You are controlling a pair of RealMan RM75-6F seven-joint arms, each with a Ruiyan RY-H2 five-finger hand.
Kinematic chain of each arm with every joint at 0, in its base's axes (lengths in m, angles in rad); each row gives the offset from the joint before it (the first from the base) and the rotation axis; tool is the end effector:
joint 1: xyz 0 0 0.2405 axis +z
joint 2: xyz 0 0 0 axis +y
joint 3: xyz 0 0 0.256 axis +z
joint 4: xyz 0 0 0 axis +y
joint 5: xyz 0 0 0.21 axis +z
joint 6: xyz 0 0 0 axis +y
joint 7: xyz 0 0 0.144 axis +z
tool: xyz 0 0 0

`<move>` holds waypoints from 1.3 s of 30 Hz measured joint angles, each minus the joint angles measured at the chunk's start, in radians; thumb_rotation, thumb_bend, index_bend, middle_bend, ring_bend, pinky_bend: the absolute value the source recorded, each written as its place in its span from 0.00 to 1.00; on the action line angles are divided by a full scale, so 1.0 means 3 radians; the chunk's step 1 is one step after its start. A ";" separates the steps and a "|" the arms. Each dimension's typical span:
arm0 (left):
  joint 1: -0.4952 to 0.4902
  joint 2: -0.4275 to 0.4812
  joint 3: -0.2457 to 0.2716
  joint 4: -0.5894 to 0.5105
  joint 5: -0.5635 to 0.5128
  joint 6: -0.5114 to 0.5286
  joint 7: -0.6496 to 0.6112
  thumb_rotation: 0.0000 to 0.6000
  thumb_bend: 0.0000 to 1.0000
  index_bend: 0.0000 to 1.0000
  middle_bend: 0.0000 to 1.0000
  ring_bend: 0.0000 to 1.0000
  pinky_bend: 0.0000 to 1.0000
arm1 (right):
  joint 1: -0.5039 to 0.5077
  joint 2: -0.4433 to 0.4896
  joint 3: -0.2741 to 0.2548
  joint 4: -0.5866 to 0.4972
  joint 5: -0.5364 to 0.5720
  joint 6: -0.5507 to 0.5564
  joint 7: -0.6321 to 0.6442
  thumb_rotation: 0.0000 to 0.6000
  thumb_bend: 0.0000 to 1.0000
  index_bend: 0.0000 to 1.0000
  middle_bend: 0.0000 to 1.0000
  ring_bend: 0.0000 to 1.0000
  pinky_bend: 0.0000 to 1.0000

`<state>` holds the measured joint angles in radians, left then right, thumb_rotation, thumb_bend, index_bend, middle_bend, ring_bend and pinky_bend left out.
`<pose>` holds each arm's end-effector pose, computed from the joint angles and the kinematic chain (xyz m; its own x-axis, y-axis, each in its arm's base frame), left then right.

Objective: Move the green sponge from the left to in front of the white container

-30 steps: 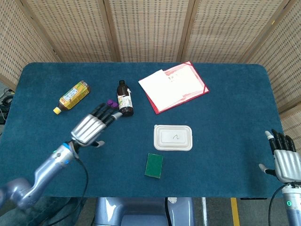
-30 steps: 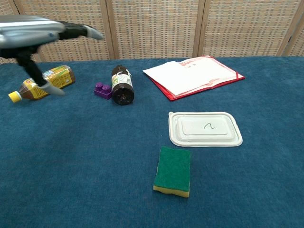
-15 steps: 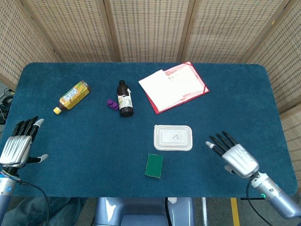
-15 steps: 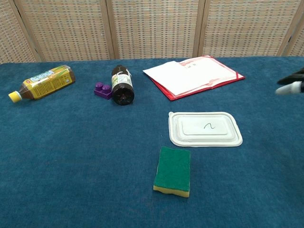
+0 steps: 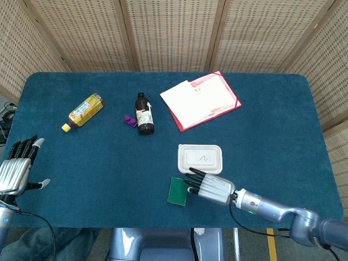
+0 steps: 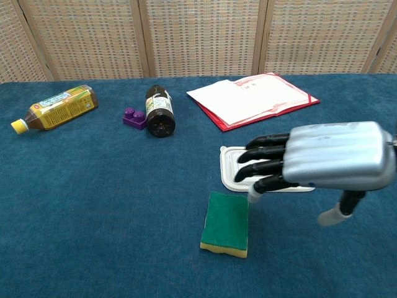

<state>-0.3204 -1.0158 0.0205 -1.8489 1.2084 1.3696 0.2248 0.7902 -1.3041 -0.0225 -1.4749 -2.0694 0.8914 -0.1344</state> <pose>-0.2755 0.2251 0.1571 0.4607 0.1429 0.8760 0.8828 0.0282 -0.4689 -0.1489 -0.2804 0.0060 0.8183 0.1170 0.5628 -0.1304 -0.9158 0.3800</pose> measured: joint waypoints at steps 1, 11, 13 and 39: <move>0.0002 -0.0002 -0.0009 0.0012 -0.0004 -0.0017 -0.0007 1.00 0.05 0.00 0.00 0.00 0.00 | 0.0057 -0.0050 0.0016 -0.0009 0.0001 -0.0050 -0.0012 1.00 0.00 0.24 0.11 0.00 0.00; 0.0011 -0.0024 -0.0081 0.0065 0.0004 -0.0150 -0.0022 1.00 0.05 0.00 0.00 0.00 0.00 | 0.0354 -0.0486 0.0192 0.0009 0.0345 -0.0580 -0.0348 1.00 0.00 0.24 0.15 0.00 0.00; 0.0009 -0.0026 -0.0091 0.0076 0.0020 -0.0168 -0.0028 1.00 0.05 0.00 0.00 0.00 0.00 | 0.0386 -0.0570 0.0196 0.0042 0.0406 -0.0642 -0.0421 1.00 0.00 0.26 0.18 0.00 0.00; 0.0055 -0.0012 -0.0201 0.0145 0.0133 -0.0332 -0.0167 1.00 0.05 0.00 0.00 0.00 0.00 | 0.0502 -0.0809 -0.0098 0.0413 0.0554 -0.0376 -0.0487 1.00 0.03 0.51 0.47 0.34 0.34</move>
<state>-0.3041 -1.0193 -0.0399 -1.8053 1.2482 1.2700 0.1748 0.9406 -1.5468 -0.0520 -1.3509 -1.9032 0.7787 -0.2806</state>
